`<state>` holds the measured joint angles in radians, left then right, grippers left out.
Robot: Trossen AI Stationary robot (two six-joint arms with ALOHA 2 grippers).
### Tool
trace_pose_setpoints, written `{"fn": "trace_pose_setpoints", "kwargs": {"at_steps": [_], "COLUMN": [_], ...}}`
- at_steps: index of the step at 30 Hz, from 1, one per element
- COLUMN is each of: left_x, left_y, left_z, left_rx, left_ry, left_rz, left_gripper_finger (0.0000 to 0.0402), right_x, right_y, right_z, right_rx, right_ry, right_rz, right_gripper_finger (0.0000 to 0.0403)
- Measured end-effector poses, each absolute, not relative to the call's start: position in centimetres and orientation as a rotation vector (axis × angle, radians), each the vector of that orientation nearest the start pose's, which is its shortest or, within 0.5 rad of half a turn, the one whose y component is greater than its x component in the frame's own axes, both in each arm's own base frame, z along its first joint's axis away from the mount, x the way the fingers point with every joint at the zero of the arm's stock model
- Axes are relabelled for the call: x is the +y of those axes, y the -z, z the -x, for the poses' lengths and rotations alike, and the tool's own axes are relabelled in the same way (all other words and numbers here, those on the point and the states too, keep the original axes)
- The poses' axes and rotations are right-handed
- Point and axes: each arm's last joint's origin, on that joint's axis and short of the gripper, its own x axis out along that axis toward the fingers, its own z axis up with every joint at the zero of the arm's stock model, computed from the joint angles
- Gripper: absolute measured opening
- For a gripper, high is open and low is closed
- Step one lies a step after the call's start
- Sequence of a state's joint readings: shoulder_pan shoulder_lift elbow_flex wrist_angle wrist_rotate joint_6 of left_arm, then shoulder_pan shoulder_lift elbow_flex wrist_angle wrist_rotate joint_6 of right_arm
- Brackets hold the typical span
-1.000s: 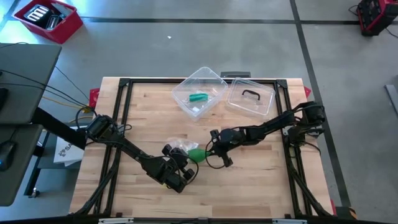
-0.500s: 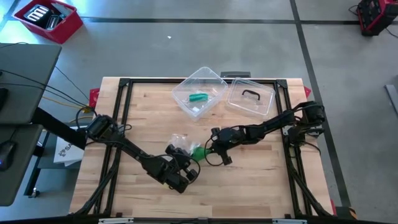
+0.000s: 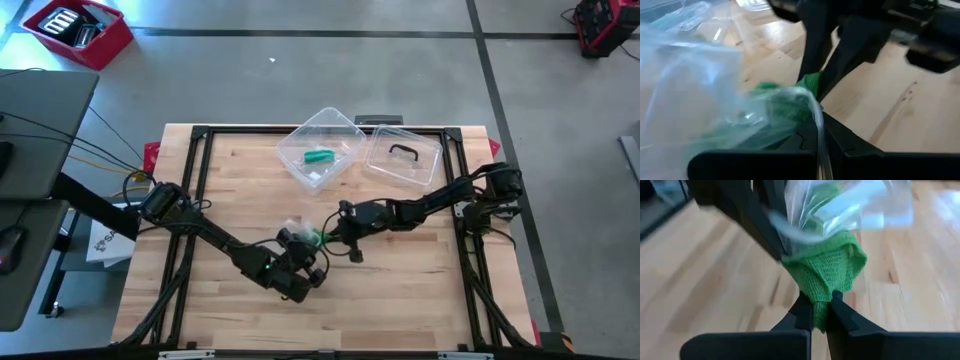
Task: Roll bandage
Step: Put the green bandage into the transparent zip bag
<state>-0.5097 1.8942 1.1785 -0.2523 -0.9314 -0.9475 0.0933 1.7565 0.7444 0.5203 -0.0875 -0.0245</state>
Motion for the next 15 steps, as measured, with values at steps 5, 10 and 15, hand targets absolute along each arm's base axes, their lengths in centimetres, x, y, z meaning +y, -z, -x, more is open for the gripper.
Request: {"fn": "trace_pose_setpoints", "kwargs": {"at_steps": [5,10,15], "left_x": [-16.7,-17.5,-17.7], "left_y": [-16.6,-17.0,-17.8], "left_z": [-33.2,-33.3,-33.9], "left_rx": [0.459,0.400,0.376], "left_ry": [-0.711,-0.692,-0.637], "left_rz": [0.281,0.297,0.278], "left_gripper_finger": [0.0000,0.0000,0.0000], "right_x": [4.0,4.8,4.7], "right_y": [-14.6,-15.4,-15.7], "right_z": [-33.4,-33.7,-33.8], "right_rx": [0.444,0.355,0.318], "right_ry": [-0.216,-0.241,-0.201], "right_rz": [-0.014,-0.040,-0.064], "right_gripper_finger": [0.0010,0.0010,0.0010]}}
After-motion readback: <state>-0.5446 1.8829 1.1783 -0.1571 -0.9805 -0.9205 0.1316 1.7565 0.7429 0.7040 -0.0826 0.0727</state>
